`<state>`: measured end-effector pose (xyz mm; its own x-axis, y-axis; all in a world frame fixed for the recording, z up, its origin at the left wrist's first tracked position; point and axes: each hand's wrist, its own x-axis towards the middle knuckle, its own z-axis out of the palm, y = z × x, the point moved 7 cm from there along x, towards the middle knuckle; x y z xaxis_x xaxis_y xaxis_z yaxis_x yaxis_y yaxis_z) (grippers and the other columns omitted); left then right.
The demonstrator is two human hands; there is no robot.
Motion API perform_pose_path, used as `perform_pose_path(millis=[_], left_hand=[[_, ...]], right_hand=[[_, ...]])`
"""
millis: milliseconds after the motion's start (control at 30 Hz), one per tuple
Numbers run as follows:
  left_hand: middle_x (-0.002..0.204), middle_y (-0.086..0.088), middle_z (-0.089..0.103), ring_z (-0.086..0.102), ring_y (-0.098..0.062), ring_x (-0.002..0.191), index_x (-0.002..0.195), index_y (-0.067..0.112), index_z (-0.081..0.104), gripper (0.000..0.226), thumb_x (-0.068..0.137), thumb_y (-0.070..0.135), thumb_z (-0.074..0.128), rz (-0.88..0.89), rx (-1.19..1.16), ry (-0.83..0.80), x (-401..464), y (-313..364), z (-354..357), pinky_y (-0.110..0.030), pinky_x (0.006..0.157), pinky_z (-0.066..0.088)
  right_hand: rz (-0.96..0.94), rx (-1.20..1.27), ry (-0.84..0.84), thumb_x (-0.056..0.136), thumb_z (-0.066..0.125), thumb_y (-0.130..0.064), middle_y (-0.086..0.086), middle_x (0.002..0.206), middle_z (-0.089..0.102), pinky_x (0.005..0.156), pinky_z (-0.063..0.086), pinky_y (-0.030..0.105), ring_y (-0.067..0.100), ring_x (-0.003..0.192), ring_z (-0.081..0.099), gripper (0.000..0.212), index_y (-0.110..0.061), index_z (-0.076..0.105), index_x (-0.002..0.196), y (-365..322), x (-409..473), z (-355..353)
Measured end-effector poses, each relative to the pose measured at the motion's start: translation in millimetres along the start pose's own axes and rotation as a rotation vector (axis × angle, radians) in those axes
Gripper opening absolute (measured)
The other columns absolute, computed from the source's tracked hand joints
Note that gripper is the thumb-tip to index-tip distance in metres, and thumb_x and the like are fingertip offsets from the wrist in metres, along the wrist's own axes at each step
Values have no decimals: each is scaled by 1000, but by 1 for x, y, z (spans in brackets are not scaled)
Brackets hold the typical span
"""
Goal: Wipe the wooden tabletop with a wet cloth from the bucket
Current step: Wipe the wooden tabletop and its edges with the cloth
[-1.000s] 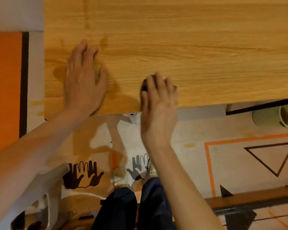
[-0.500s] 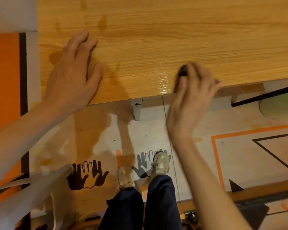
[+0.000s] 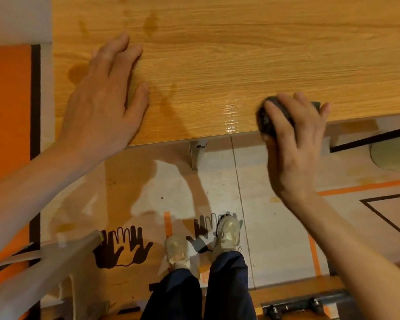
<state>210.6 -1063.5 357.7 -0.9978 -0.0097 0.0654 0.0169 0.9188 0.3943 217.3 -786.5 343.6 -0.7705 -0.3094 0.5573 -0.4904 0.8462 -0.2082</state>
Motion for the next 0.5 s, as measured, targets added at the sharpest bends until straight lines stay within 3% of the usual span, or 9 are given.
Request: perform_pose_path(millis=[133, 233, 367, 500], left_hand=[[167, -5, 19, 18, -27, 154, 156, 14, 29, 55, 108, 40, 31, 4, 7, 3, 1, -2, 0, -49, 123, 24], [167, -2, 19, 18, -24, 155, 156, 17, 29, 54, 108, 41, 32, -4, -15, -2, 1, -2, 0, -46, 123, 26], [165, -1, 22, 20, -20, 154, 155, 16, 33, 52, 108, 37, 38, 10, -54, -27, -2, -2, -6, -46, 124, 24], [163, -2, 27, 23, -19, 152, 152, 14, 38, 48, 108, 33, 38, -48, -67, 46, -18, -33, -24, -50, 124, 23]], right_hand=[[-43, 96, 31, 94, 65, -13, 14, 125, 64, 116, 22, 45, 31, 123, 50, 29, -10, 66, 122, -92, 11, 32], [-189, 173, -25, 92, 66, -9, 10, 129, 63, 117, 22, 42, 26, 126, 50, 32, -12, 65, 124, -139, 15, 39], [-297, 94, -174, 96, 61, -8, 15, 135, 56, 116, 26, 45, 31, 128, 51, 36, -8, 57, 131, -76, 15, 13], [-58, 62, -212, 97, 57, -11, 20, 137, 51, 114, 23, 56, 37, 132, 43, 37, -4, 51, 133, -12, 8, -11]])
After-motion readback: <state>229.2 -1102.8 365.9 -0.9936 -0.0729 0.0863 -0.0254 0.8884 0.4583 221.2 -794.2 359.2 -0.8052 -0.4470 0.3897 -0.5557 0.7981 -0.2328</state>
